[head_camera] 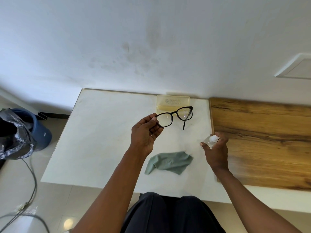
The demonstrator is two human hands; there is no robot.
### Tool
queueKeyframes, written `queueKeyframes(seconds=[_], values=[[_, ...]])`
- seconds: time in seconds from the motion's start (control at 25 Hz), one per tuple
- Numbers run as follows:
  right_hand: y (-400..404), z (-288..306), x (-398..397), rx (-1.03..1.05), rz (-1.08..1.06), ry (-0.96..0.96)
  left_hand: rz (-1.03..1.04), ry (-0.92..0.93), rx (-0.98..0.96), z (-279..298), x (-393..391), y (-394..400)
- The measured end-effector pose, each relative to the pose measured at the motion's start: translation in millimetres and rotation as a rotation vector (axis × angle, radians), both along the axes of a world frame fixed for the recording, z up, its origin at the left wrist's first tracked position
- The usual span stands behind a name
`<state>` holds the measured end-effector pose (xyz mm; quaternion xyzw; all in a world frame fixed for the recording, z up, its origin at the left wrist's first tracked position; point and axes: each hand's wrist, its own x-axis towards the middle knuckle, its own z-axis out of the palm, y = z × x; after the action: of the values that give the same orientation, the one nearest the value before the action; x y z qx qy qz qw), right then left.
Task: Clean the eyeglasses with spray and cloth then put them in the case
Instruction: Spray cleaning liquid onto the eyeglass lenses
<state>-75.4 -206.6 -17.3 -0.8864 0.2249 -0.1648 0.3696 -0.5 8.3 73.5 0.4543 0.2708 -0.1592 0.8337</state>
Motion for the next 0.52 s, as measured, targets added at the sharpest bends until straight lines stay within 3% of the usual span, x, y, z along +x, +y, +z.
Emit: queueKeyframes(seconds=[0.24,0.44,0.52], values=[[0,4,-2,-0.019,0.039,-0.045,-0.002,0.001,0.001,1,0,-1],[10,10,-12,-0.399,-0.058,-0.128,0.001,-0.001,0.003,2,-1,1],[24,8,-23,-0.472,0.02,-0.167,-0.006,-0.003,0.006,2,-1,2]])
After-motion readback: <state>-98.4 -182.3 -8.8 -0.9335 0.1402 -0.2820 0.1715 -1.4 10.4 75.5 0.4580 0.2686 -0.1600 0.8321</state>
